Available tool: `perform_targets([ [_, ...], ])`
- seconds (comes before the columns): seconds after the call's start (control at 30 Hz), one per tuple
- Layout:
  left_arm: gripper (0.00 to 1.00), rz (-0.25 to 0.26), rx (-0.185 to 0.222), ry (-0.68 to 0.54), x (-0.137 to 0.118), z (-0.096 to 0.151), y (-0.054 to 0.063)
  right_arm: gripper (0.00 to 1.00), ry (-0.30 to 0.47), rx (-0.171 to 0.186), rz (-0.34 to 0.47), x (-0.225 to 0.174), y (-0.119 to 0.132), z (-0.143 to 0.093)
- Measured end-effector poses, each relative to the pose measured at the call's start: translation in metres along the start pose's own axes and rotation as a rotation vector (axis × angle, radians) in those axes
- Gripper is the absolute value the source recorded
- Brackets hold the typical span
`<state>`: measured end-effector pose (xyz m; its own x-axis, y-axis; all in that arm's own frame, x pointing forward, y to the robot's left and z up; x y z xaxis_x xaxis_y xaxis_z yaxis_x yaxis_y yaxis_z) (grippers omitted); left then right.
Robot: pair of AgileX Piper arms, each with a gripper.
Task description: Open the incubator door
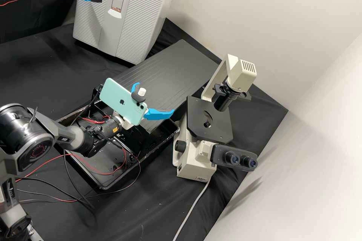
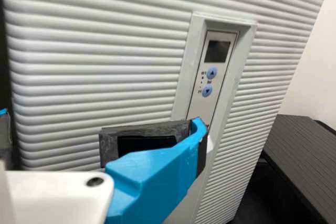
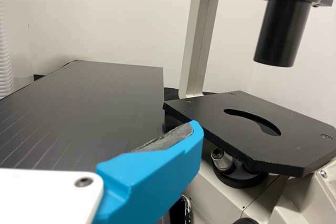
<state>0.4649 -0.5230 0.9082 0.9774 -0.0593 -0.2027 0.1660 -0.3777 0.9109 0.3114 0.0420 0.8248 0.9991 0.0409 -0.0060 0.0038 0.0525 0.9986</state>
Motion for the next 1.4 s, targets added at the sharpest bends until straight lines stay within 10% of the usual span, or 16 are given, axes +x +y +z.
perform_targets([
  [0.47, 1.0, -0.012, 0.027, -0.006, 0.008, -0.001, 0.0, 1.0, 0.0, 0.0, 0.0, 0.0, 0.0, 0.0],
  [0.93, 1.0, -0.007, 0.246, -0.029, 0.0, -0.024, -0.001, 1.0, 0.0, 0.0, 0.0, 0.0, 0.0, 0.0],
  [1.4, 1.0, 0.01, 0.332, -0.093, -0.015, -0.053, -0.013, 1.0, 0.0, 0.0, 0.0, 0.0, 0.0, 0.0],
])
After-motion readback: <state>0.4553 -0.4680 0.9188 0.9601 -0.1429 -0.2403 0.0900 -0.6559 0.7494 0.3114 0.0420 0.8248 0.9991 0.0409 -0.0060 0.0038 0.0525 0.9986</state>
